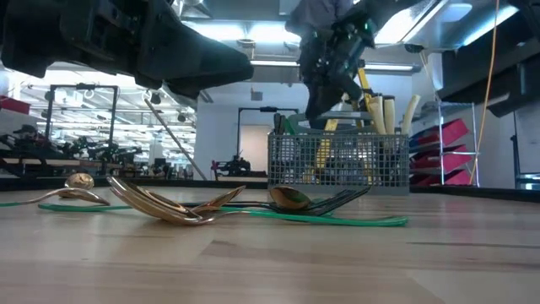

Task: Sort silverware
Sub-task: Put the black fork into the gray organizer

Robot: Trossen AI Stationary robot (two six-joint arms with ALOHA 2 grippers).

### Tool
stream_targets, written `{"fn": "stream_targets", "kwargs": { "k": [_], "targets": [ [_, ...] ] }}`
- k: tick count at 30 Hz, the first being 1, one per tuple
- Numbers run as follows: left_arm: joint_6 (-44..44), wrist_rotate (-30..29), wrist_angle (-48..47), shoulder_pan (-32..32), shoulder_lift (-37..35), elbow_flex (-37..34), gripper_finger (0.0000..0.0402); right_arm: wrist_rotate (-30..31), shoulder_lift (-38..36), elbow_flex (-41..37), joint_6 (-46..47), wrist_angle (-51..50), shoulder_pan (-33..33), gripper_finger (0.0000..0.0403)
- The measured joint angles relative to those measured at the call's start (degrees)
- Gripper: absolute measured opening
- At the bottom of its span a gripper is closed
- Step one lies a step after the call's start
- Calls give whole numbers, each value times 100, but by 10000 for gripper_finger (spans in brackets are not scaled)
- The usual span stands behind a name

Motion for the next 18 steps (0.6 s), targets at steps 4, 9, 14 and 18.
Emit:
{"fn": "stream_targets", "kwargs": {
  "k": [4, 9, 14, 18],
  "targets": [
    [11, -17, -8, 0, 0, 0, 141, 660, -337, 0, -40, 55, 601, 90],
    [-5, -64, -226, 0, 0, 0, 141, 849, -572, 4, 109, -100, 1520, 90],
    [-28, -276, -855, -62, -2, -2, 141, 417, -392, -40, 570, -707, 2382, 90],
    [-8, -299, -842, -201, -2, -54, 141, 966, -105, -682, 850, -172, 2960, 85]
  ]
}}
